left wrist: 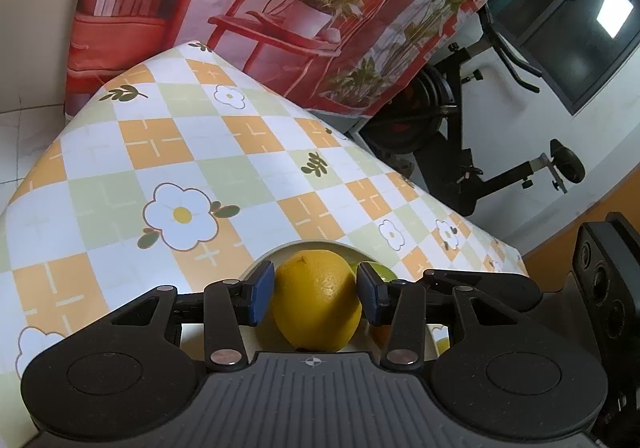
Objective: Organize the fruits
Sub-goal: 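Carry the lemon onto the beige plate and open the left gripper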
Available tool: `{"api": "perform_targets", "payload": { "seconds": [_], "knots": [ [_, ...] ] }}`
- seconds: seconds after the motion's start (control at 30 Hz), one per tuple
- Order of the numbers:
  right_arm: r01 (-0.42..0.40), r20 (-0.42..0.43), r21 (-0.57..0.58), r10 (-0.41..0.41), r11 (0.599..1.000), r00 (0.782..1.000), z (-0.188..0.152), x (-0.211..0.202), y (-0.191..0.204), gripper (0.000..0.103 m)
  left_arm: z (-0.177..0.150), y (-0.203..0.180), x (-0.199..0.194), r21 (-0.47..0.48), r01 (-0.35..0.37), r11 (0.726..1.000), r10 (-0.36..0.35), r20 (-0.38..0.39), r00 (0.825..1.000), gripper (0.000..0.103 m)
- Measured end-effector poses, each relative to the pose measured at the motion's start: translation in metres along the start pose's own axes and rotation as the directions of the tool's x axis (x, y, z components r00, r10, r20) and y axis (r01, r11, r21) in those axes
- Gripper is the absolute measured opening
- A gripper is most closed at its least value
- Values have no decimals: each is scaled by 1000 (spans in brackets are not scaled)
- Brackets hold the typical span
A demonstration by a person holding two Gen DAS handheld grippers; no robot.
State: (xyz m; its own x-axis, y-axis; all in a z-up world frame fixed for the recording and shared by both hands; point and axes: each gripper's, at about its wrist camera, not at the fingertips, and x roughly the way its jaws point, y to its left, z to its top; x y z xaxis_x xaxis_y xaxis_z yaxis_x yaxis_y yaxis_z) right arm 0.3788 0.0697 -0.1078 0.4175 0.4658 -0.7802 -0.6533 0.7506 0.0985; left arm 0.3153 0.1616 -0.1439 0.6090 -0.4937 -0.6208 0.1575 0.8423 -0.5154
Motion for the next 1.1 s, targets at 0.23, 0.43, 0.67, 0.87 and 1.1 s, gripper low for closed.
{"api": "perform_targets", "payload": {
  "seconds": [0.23, 0.43, 0.67, 0.87, 1.1],
  "knots": [
    [41, 6, -28, -41, 999, 999, 2, 6, 1, 46, 0, 1, 3, -4, -28, 1000, 28, 6, 1000, 47],
    [72, 8, -59, -72, 996, 997, 1, 9, 6, 46, 0, 1, 3, -8, -45, 999, 45, 8, 999, 47],
    [87, 44, -55, -85, 995, 995, 2, -9, 6, 46, 0, -8, -5, 10, -84, 996, 83, 19, 996, 46],
    [89, 72, -62, -84, 994, 994, -4, -35, 6, 46, 0, -22, -26, 37, -136, 990, 134, 61, 989, 46],
    [92, 158, -10, -89, 996, 984, -23, -79, -4, 46, -7, -57, -49, 121, -231, 965, 217, 119, 969, 46]
  ]
}}
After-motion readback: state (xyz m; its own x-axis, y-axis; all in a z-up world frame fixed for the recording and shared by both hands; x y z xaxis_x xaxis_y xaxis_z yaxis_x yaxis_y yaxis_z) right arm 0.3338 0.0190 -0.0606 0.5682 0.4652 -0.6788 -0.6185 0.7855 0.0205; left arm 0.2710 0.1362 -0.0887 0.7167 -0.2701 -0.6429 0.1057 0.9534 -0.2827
